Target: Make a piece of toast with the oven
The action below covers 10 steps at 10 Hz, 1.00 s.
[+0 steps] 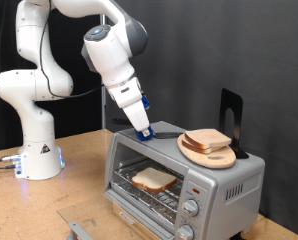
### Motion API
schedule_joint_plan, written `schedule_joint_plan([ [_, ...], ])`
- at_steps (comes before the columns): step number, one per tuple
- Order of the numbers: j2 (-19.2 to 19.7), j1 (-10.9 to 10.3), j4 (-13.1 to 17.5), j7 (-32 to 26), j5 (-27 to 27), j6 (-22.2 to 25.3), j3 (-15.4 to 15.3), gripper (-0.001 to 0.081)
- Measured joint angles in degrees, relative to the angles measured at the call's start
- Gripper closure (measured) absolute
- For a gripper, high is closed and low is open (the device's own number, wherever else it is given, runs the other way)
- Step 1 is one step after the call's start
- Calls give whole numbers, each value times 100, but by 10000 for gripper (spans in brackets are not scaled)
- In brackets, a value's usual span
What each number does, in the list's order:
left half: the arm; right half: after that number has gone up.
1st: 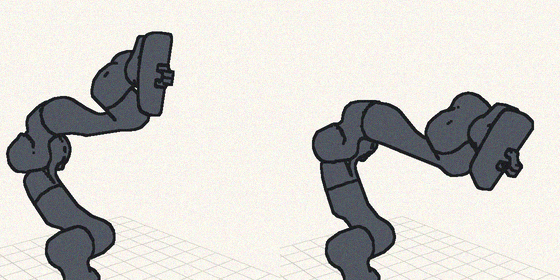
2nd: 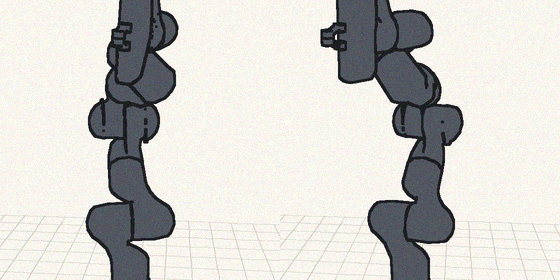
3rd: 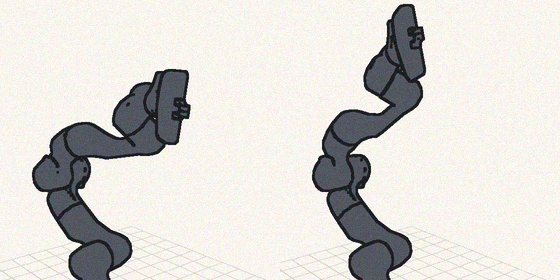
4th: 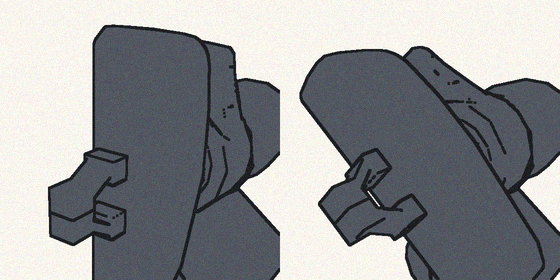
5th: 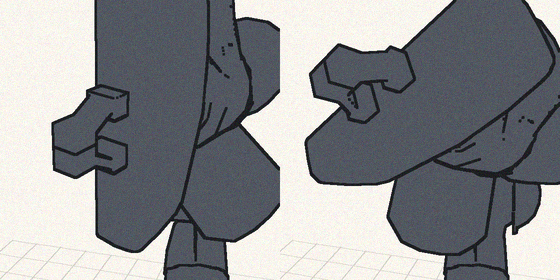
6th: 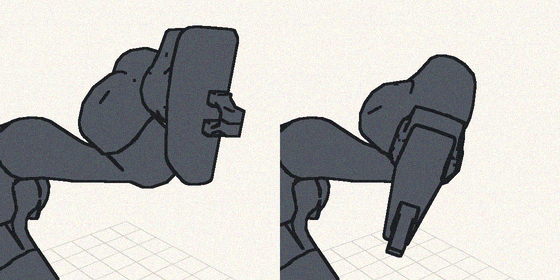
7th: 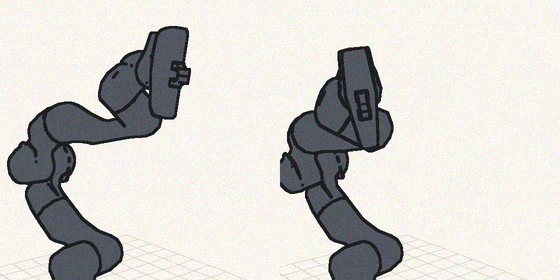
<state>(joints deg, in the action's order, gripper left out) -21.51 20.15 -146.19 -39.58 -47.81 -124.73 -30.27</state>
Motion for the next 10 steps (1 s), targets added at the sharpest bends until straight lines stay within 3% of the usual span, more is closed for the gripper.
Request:
schedule_joint_plan([
  [2, -236, -16, -93, -116, -11, 299, 53, -2],
  [7, -627, -79, -506, -155, -99, 314, 23, -2],
  [9, -687, -90, -594, -314, -578, 144, 31, -2],
  [10, -735, -117, -624, -612, -1081, -131, 40, -2],
])
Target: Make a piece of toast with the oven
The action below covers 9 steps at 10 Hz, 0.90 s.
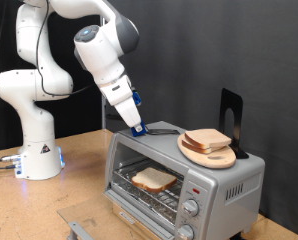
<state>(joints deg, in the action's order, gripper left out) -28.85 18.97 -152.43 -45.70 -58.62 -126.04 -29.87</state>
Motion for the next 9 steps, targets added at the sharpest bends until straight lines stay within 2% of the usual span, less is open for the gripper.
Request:
schedule_joint_plan([
  [1, -58, -28, -14, -302, -478, -219, 17, -2],
  [2, -120, -34, -9, -461, -730, -273, 61, -2],
  [4, -251, -19, 74, -465, -719, -14, 277, -2],
  [5, -299, 59, 205, -276, -115, 616, 430, -2],
  [6, -249, 296, 521, 120, 763, 1498, 527, -2],
  [7, -253, 256, 445, -42, 367, 1152, 487, -2],
  [9, -250, 252, 362, -171, -24, 1101, 605, -2],
])
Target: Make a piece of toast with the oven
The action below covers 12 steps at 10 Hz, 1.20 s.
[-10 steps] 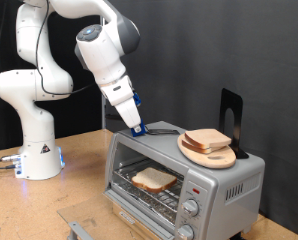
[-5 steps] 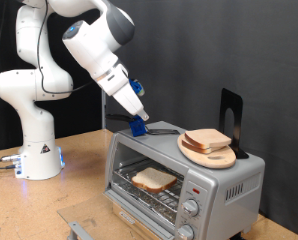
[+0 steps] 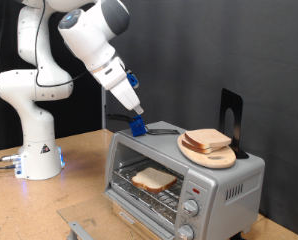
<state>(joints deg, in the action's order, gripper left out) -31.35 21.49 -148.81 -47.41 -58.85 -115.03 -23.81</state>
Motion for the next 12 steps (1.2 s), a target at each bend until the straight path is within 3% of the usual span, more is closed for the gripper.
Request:
schedule_joint_plan([
  [3, 143, 224, 133, -183, 55, 733, 660, -2],
  [6, 477, 567, 415, -554, 767, 1389, 1194, -2],
  [7, 612, 629, 524, -685, 930, 1546, 1249, -2],
  [10, 580, 653, 381, -482, 291, 1580, 1388, -2],
  [12, 504, 862, 206, 271, -10, 1587, 1676, -2],
])
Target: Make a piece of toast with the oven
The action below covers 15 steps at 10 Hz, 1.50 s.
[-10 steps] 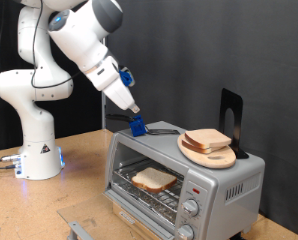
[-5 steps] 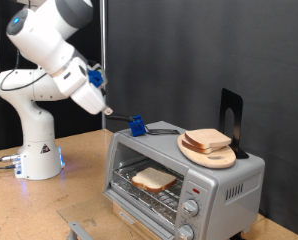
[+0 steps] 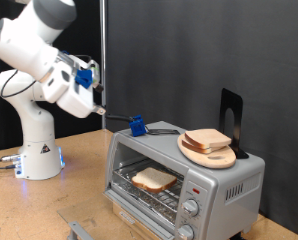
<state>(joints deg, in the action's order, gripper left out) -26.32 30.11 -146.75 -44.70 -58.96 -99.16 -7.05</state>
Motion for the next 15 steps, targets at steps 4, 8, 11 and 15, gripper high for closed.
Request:
schedule_joint_plan([
  [4, -75, 289, -118, 809, 289, 70, 88, -2],
  [8, 310, 474, 121, 3500, 1307, 427, 29, -2],
  [11, 858, 692, 458, 4135, 1959, 731, 142, -2],
  [15, 1093, 834, 389, 3412, 1249, 262, 542, -2],
])
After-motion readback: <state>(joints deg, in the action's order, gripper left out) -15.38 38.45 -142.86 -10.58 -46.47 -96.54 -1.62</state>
